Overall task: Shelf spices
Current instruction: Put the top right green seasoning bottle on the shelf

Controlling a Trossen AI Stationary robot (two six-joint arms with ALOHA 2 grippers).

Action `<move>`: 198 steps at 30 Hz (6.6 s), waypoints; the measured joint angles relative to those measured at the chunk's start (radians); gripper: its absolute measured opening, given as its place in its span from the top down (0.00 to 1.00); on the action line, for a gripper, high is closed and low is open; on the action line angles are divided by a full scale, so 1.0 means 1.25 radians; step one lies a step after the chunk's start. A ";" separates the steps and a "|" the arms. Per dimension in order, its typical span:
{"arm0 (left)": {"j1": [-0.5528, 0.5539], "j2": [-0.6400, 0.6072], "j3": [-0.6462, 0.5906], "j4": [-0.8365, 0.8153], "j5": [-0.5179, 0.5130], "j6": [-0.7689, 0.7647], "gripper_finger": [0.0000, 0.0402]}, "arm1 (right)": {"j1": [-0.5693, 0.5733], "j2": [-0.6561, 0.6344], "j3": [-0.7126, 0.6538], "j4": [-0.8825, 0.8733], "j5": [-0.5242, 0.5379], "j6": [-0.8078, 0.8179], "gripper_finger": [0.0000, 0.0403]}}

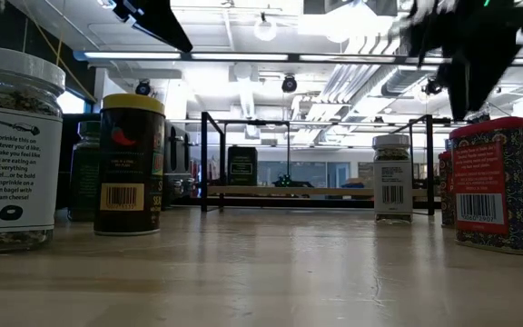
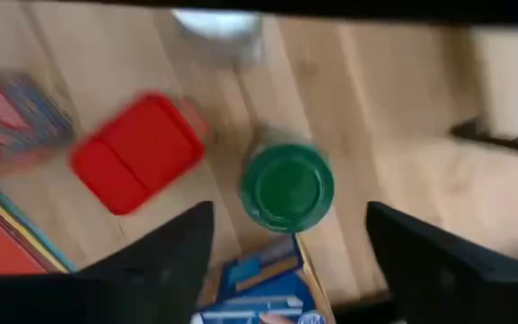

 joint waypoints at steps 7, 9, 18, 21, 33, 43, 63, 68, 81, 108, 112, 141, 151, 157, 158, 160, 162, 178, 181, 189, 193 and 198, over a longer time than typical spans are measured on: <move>0.000 0.000 0.000 0.000 0.008 0.000 1.00 | -0.079 0.059 -0.050 0.047 -0.060 -0.019 0.14; -0.001 0.000 0.000 0.000 0.012 0.000 1.00 | -0.083 0.062 -0.059 0.076 -0.082 -0.022 0.14; -0.008 0.000 0.000 -0.001 0.008 0.000 1.00 | -0.089 0.061 -0.117 0.120 -0.079 -0.022 0.22; -0.008 0.000 0.000 -0.001 0.008 0.001 1.00 | -0.089 0.061 -0.123 0.129 -0.080 -0.016 0.34; -0.020 0.000 0.000 -0.005 0.007 0.009 1.00 | -0.097 0.061 0.084 -0.011 -0.015 -0.078 0.54; -0.059 0.000 0.000 -0.002 -0.015 0.008 1.00 | -0.210 0.139 0.366 -0.047 -0.015 -0.222 0.54; -0.067 0.000 0.000 0.000 -0.074 0.000 1.00 | -0.504 0.695 0.861 -0.064 -0.182 -0.041 0.54; -0.067 0.000 0.000 0.000 -0.104 0.000 1.00 | -0.505 0.818 1.039 -0.080 -0.194 0.040 0.54; -0.067 0.000 0.000 0.001 -0.105 -0.007 1.00 | -0.536 0.841 1.011 -0.025 -0.172 0.126 0.54; -0.067 0.000 0.000 -0.002 -0.099 -0.014 1.00 | -0.528 0.870 1.017 0.051 -0.160 0.157 0.32; -0.067 0.000 0.000 -0.002 -0.098 -0.014 1.00 | -0.528 0.845 1.017 0.046 -0.164 0.122 0.32; -0.066 0.000 0.000 -0.033 -0.121 -0.022 1.00 | -0.505 0.365 0.179 0.598 0.240 -0.247 0.32; -0.066 0.000 0.000 -0.031 -0.129 -0.061 1.00 | -0.514 0.434 0.121 0.874 0.112 -0.231 0.41; -0.066 0.000 0.000 -0.030 -0.127 -0.064 1.00 | -0.519 0.492 0.122 0.908 0.107 -0.171 0.71; -0.066 0.000 0.000 -0.029 -0.128 -0.064 1.00 | -0.518 0.497 0.122 0.913 0.105 -0.166 0.76; -0.066 0.000 0.000 -0.027 -0.127 -0.063 1.00 | -0.517 0.506 0.122 0.933 0.093 -0.162 0.85; -0.066 0.000 0.000 -0.026 -0.127 -0.063 1.00 | -0.512 0.518 0.122 0.953 0.089 -0.150 0.92; -0.066 0.000 0.000 -0.024 -0.122 -0.064 1.00 | -0.469 0.536 0.123 0.992 0.060 -0.145 1.00; -0.066 0.000 0.000 -0.024 -0.122 -0.064 1.00 | -0.469 0.536 0.123 0.996 0.060 -0.140 1.00; -0.066 0.000 0.000 -0.024 -0.121 -0.064 1.00 | -0.466 0.536 0.123 1.004 0.049 -0.111 1.00; -0.066 0.000 0.000 -0.024 -0.121 -0.065 1.00 | -0.459 0.536 0.123 1.006 0.041 -0.105 1.00; -0.066 0.000 0.000 -0.024 -0.121 -0.065 1.00 | -0.454 0.536 0.123 1.024 0.042 -0.105 1.00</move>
